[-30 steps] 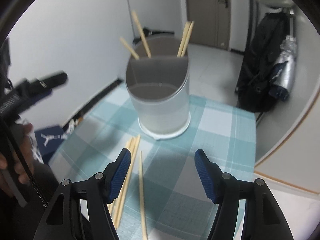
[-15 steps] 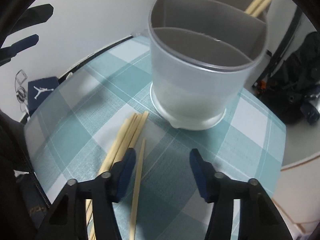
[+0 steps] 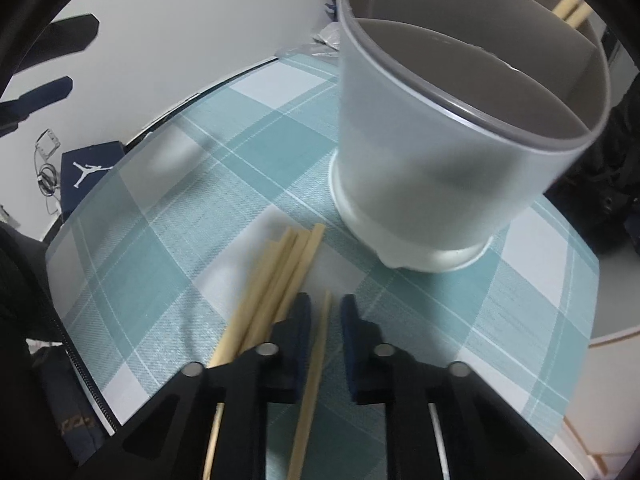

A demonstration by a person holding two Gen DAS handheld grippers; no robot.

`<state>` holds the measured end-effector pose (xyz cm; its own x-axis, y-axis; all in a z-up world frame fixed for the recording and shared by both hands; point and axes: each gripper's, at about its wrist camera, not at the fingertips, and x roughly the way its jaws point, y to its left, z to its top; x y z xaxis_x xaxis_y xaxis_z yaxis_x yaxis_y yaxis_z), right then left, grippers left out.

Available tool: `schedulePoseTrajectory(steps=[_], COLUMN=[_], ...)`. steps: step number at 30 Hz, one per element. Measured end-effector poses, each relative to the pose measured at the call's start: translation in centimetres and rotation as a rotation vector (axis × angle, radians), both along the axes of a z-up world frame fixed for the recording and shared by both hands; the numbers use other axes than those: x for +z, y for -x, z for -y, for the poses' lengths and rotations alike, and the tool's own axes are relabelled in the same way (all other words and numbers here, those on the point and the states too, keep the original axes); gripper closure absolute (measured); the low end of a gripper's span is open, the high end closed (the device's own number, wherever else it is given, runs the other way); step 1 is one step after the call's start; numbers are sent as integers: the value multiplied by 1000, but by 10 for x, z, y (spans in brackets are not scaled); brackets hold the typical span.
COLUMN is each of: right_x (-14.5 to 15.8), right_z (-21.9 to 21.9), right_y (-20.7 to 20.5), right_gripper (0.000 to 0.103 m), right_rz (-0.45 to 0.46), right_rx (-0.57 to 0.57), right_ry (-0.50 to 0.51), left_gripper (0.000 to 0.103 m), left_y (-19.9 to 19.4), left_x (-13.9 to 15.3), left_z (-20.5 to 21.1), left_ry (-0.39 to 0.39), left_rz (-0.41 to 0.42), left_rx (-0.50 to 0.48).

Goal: Organize utensils
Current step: 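Lower the right gripper onto the chopstick bundle and grasp one chopstick, then lift the chopstick with the right gripper while the left gripper grasps another chopstick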

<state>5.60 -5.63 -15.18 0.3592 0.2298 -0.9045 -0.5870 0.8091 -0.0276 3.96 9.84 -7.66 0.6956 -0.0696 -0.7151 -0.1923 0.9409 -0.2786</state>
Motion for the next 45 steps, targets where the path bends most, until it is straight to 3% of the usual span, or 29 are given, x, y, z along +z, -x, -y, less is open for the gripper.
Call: schedulePoseTrajectory(steps=[4,8,11,16,28,38,41,43,45], right_x=[2,16,25,41,75,85,86,87,88], right_z=[7,25,55,92,147,153,153,152,152], right_y=[-2,-6,-10,-6,6,14,16,16,17], right_gripper=[100,100,100,100,100,100,100,100,100], right_rz=[-29,-33,-42,-53,-22,37,51,54,65], right_rx=[-32,-96,-169,-247,-321,-329,-321,-322,-322], right_ry=[-43,-122,-228,-373,-553,-553,-550,-547,-540], left_gripper=[3,3,3,3,3,3,11,24,47], left_y=[-3,-8,-10,-12,-17,-21,-23,-23,-23], left_x=[-9,-23,-35,-52,-75,-75,-74,-72,-69], left_z=[10,33,56,73,91,102,108,112,116], left_ry=[-7,-42,-76,-144,-208,-248,-248,-252,-247], left_rz=[-38,-107,-153,-246,-357,-367,-352,-335,-322], left_rx=[-44,-154,-239,-290,-294,-277,-286,-298,-307])
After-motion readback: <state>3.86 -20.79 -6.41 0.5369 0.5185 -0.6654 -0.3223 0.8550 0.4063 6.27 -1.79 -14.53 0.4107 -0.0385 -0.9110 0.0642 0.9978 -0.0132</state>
